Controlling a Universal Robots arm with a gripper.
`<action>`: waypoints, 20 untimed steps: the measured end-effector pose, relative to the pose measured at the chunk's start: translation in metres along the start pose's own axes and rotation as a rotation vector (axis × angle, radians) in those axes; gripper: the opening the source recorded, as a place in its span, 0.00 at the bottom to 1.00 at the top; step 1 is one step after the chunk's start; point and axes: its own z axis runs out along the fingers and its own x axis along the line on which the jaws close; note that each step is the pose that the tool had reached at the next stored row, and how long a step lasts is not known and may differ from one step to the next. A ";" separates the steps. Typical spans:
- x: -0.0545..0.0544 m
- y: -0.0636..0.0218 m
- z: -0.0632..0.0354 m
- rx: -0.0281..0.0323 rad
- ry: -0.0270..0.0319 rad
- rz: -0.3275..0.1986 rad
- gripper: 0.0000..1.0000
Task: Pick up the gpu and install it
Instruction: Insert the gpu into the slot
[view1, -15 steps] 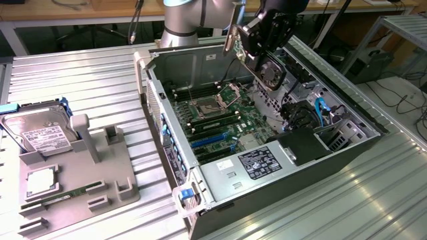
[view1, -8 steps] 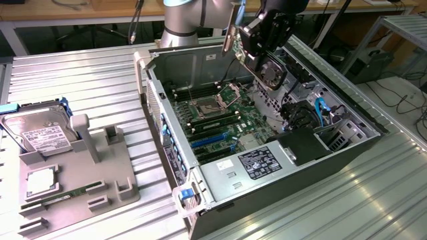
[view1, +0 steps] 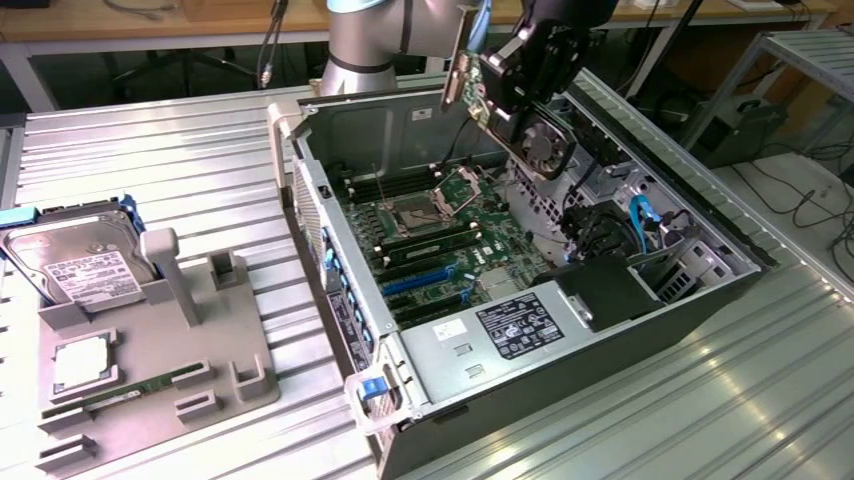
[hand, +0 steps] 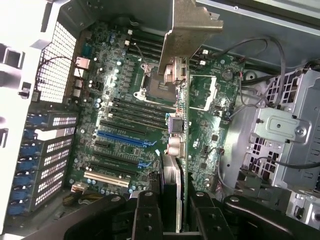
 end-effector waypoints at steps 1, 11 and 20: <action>0.000 0.0000 0.0000 -0.0001 0.0002 -0.005 0.28; 0.000 0.0000 0.0000 -0.0015 0.0020 -0.054 0.28; 0.000 0.0000 0.0000 -0.0027 0.0037 -0.099 0.28</action>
